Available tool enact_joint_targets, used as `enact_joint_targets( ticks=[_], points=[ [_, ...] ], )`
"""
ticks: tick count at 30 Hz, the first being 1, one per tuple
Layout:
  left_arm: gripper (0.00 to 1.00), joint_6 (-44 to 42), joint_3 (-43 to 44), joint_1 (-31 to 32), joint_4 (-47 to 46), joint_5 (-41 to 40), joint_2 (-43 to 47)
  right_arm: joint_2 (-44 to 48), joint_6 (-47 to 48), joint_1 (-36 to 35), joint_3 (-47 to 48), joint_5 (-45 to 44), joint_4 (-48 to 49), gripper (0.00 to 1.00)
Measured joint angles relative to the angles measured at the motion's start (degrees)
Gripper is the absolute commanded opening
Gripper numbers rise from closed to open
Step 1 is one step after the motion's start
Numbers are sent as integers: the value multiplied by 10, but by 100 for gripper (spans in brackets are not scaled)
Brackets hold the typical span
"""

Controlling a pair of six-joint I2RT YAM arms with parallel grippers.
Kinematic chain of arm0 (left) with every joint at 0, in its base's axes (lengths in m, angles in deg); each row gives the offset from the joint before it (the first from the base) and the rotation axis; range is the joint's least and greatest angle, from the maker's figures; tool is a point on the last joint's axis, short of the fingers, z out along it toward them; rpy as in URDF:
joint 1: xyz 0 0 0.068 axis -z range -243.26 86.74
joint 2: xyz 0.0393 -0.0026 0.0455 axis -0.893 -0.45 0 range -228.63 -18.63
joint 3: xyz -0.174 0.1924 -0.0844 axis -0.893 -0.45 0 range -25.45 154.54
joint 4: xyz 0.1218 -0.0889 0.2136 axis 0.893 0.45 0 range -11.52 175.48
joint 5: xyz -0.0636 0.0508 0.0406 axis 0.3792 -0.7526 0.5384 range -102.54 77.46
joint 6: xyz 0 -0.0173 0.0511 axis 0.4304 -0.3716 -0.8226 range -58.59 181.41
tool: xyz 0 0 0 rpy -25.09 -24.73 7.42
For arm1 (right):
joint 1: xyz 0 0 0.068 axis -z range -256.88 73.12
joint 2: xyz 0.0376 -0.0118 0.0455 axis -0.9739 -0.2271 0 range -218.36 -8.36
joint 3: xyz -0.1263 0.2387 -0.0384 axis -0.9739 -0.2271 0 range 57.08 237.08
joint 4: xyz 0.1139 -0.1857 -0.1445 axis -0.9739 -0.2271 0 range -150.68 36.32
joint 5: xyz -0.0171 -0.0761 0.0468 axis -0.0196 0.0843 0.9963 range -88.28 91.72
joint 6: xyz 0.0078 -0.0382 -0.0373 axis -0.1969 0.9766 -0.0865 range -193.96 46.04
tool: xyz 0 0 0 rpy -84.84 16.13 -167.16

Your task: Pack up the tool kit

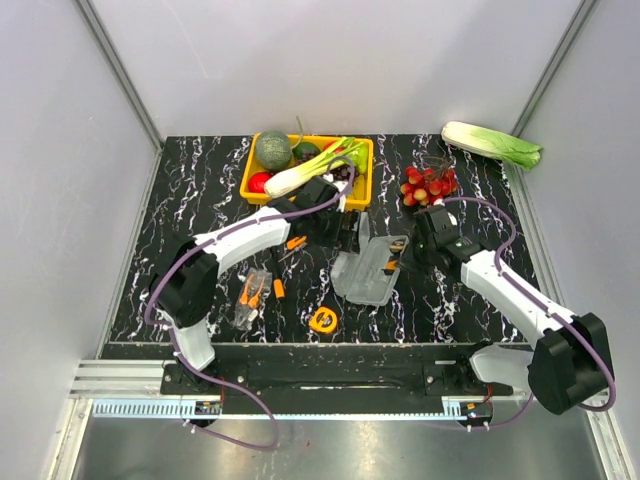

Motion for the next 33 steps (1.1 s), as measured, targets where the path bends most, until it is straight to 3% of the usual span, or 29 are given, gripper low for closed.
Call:
enact_joint_targets(
  ticks=[16,20,23,28,33],
  points=[
    [90,-7,-14,-56,-8,59,-9,10,9,34,-108,-24,37,0],
    [90,-12,-14,-60,-11,63,-18,4,20,51,-116,-26,45,4],
    [90,-16,-14,-61,-12,64,-30,-8,23,63,-116,-28,52,18],
    [90,-18,-14,-66,-10,64,-49,-19,21,83,-115,-32,53,55],
    [89,-20,-14,-68,-9,64,-59,-22,19,91,-92,-59,25,78]
  ],
)
